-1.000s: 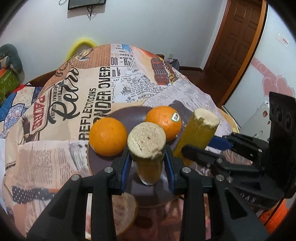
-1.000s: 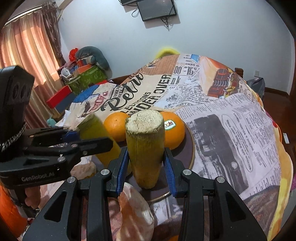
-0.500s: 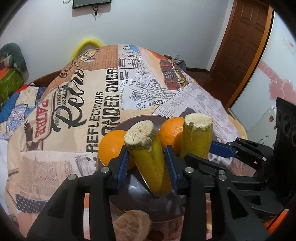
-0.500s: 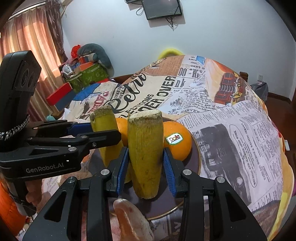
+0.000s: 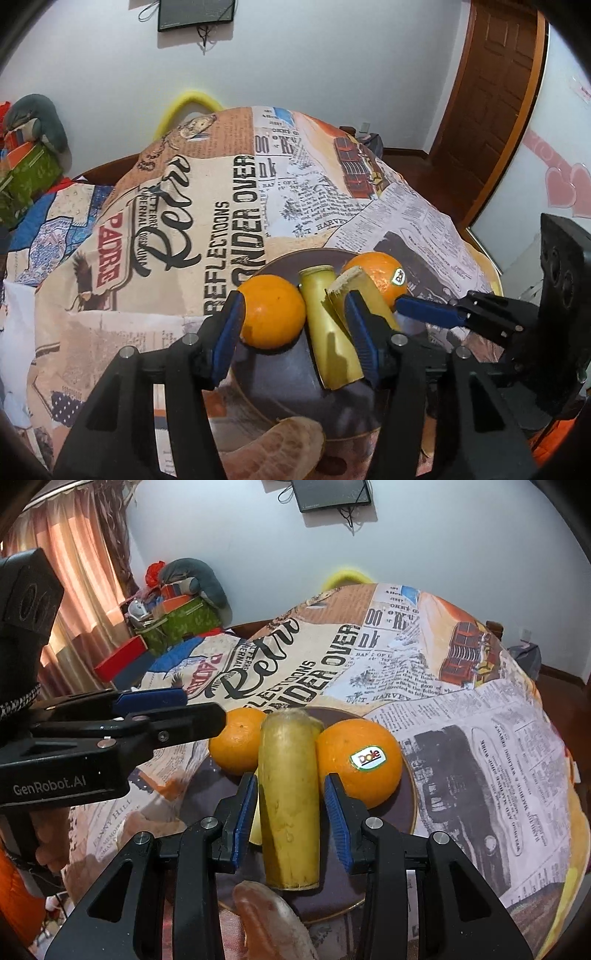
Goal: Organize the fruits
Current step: 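Lay both yellow fruits on the plate and open both tools, then grasp the peeled pomelo wedge with the right tool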
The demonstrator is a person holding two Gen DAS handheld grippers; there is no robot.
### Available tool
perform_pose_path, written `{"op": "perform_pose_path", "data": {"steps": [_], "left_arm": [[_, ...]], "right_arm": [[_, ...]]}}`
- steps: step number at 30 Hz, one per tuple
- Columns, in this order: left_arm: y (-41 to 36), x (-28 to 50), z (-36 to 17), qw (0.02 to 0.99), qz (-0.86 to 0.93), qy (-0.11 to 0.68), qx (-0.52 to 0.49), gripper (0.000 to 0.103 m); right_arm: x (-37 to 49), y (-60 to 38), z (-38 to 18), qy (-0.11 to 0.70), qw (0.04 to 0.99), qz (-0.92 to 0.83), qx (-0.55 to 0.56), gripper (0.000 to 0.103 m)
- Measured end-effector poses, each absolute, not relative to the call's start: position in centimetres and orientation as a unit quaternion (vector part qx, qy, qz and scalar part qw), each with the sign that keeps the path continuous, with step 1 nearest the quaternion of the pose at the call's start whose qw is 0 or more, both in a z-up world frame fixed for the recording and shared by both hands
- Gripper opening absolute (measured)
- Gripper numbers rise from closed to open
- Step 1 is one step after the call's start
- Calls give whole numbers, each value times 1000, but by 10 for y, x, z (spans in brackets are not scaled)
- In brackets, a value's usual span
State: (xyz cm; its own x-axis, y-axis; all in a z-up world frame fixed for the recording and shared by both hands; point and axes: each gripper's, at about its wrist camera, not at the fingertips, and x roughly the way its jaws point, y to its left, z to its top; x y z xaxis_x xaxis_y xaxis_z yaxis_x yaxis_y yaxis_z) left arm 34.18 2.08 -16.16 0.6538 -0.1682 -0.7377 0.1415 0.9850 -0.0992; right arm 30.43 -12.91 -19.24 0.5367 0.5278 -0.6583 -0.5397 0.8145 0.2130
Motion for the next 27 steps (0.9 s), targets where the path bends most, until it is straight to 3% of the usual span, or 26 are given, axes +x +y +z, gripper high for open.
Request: {"op": "perform_pose_path", "data": {"steps": [16,27], "left_arm": [[37,286,-152,908,-66,413,-13,56],[41,253,-165,898,-65,435,-3,63]], "right_arm": [[265,-147,-164,352,889,291,-18,37],[236,-157,-174,367,888,274,-22,43]]}}
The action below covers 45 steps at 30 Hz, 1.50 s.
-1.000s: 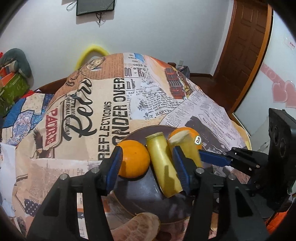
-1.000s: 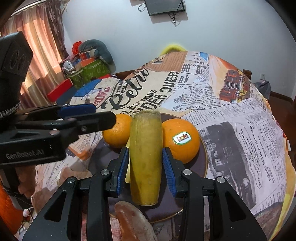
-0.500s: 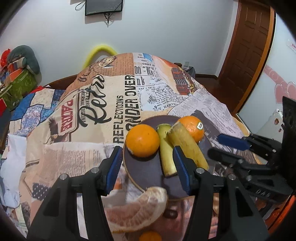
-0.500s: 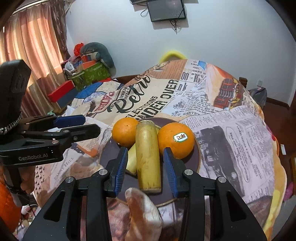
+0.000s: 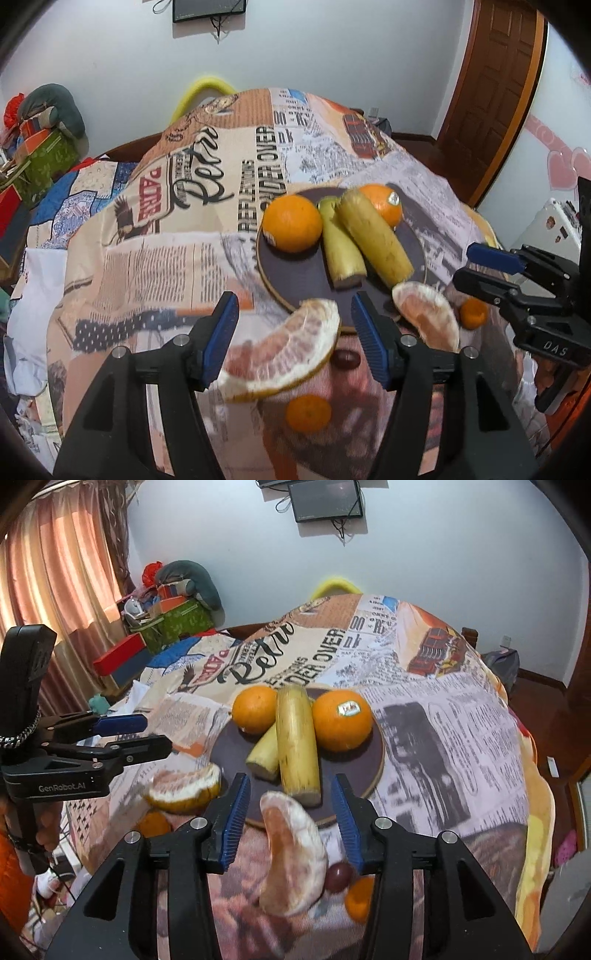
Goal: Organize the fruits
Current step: 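Grasp the peeled pomelo wedge with the right tool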
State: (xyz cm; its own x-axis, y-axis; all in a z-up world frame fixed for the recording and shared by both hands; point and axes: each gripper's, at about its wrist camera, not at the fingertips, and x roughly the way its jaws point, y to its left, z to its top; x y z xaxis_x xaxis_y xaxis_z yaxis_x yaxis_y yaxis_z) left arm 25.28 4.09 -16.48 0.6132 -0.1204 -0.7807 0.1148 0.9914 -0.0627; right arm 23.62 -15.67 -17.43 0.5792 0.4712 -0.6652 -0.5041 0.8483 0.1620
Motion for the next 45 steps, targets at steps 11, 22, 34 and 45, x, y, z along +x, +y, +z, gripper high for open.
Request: {"op": "perform_pose_path", "data": {"steps": [11,22,34,45], "left_arm": [[46,238,-204,877,-61,476,6,63],[49,250,-223,869,-71,489,17,73],[43,269,-230,873,-76,481,22,78],[49,283,-230,878,-74,473,-15,59]], "right_arm": [[224,-161,-200,403,875,268,-9,43],[226,-157,-217,424,866,266,-8,44],[235,-150,-228,433,860,268,-13,47],[235,-142,-230,421,868,262,-40,45]]}}
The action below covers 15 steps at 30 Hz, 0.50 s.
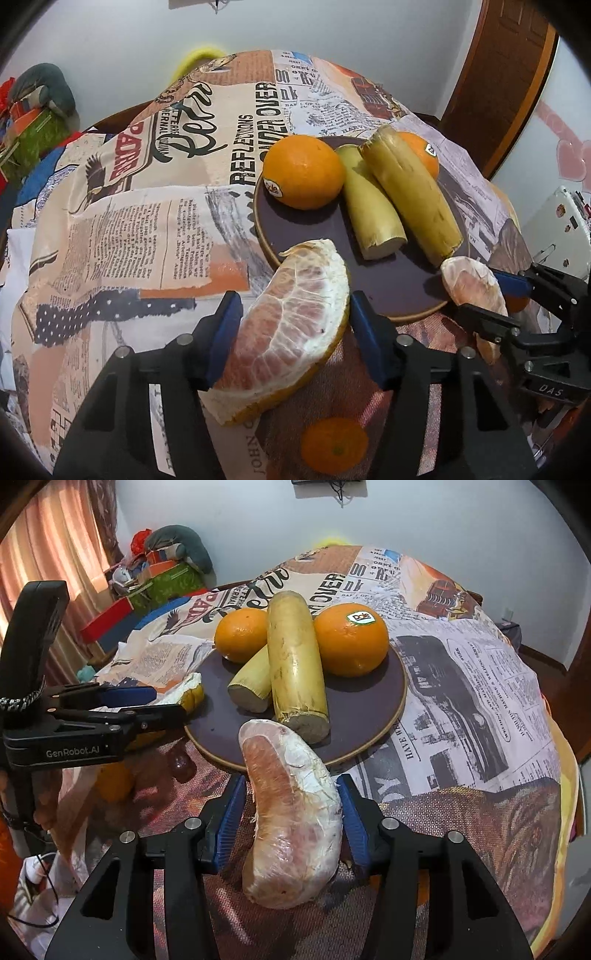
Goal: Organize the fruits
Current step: 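Grasp the peeled pomelo wedge with the right tool, then lift the pomelo wedge toward the plate with the right tool while the left tool grasps the pomelo segment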
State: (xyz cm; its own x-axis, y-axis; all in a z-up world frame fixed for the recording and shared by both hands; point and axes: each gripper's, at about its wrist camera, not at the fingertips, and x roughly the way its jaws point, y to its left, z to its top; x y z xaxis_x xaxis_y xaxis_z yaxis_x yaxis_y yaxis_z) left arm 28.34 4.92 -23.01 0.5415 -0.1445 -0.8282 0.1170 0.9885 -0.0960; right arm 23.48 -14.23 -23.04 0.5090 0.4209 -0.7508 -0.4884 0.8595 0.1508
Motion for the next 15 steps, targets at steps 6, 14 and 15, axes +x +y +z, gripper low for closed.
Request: {"op": "perform_pose_path", "data": {"steps": [6,14,15], "left_arm": [[51,281,-229,878,-79,471,-22,54],[40,263,-206,891,-85,446,7,32],[40,262,-205,891,-85,445,9,31]], "right_arm": [[237,-151,-227,419,868,266,-14,35],[233,-157,-219,410,870,273,4,24],[232,-157,-218,410,870,274,3,24]]}}
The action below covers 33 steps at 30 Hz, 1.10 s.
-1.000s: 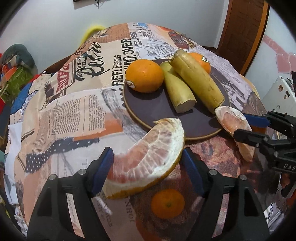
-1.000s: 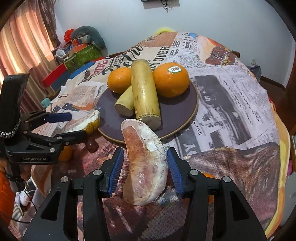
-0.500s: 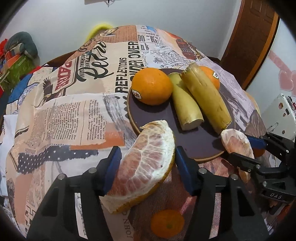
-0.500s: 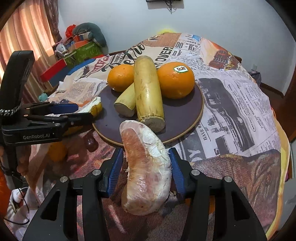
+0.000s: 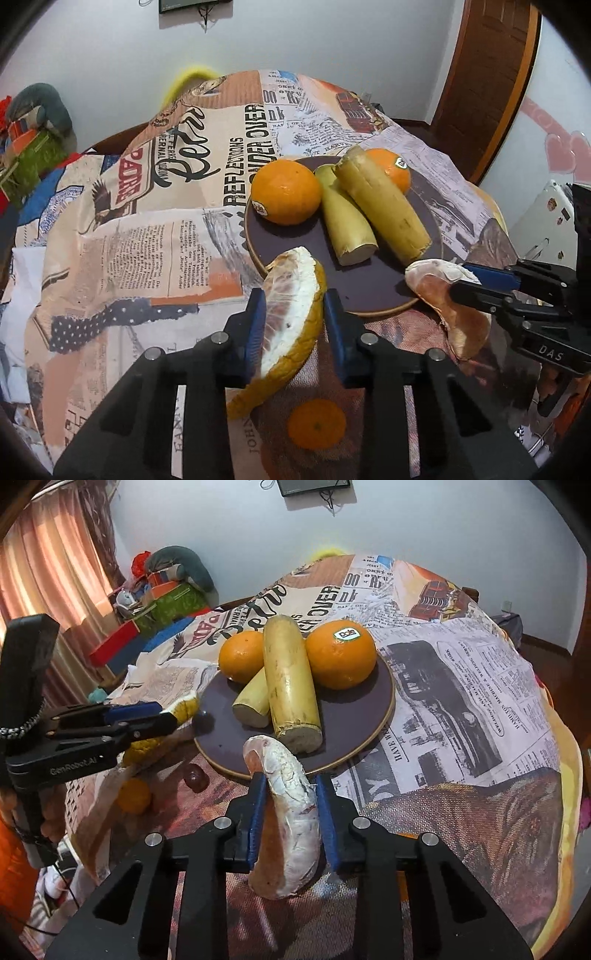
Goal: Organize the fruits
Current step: 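Lift the pomelo wedge toward the plate with the right tool while the left tool grasps the pomelo segment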
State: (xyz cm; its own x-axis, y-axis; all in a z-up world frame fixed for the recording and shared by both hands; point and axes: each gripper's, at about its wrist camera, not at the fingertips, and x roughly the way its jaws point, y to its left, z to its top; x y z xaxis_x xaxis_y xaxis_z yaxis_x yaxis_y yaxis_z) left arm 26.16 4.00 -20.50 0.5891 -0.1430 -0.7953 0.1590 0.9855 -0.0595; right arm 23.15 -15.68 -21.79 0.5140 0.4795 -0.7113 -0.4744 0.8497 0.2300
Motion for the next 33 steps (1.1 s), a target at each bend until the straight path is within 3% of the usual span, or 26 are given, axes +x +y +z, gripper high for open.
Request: {"op": "perform_pose_path", "data": {"steps": [13,14,16,23,28,30,32,33], "left_arm": [[50,237,-168,913,-66,402,-7,18],[50,235,-165,915,-66,397,-6,16],[50,233,-159,918,-67,390,-4,0],[49,236,-139,924,-80,374,-13,0],[48,250,-161,907,-78,415,-9,12],[46,256,-177,894,-88,440,-12,40],[44,258,-188,889,-86,450,-9,55],[42,259,-193,888,-87,452,-4,55]], "right_arm": [[220,-165,-195,374,883,285,10,21],[219,-166,-192,370,885,284,9,21],[218,-167,-189,364,887,283,9,21],[220,-174,-176,345,897,276,13,21],[221,-180,-176,344,899,272,21,21],[222,-181,-178,346,898,272,23,21],[224,-181,-181,350,897,269,23,21],[224,-182,-182,351,897,269,23,21]]}}
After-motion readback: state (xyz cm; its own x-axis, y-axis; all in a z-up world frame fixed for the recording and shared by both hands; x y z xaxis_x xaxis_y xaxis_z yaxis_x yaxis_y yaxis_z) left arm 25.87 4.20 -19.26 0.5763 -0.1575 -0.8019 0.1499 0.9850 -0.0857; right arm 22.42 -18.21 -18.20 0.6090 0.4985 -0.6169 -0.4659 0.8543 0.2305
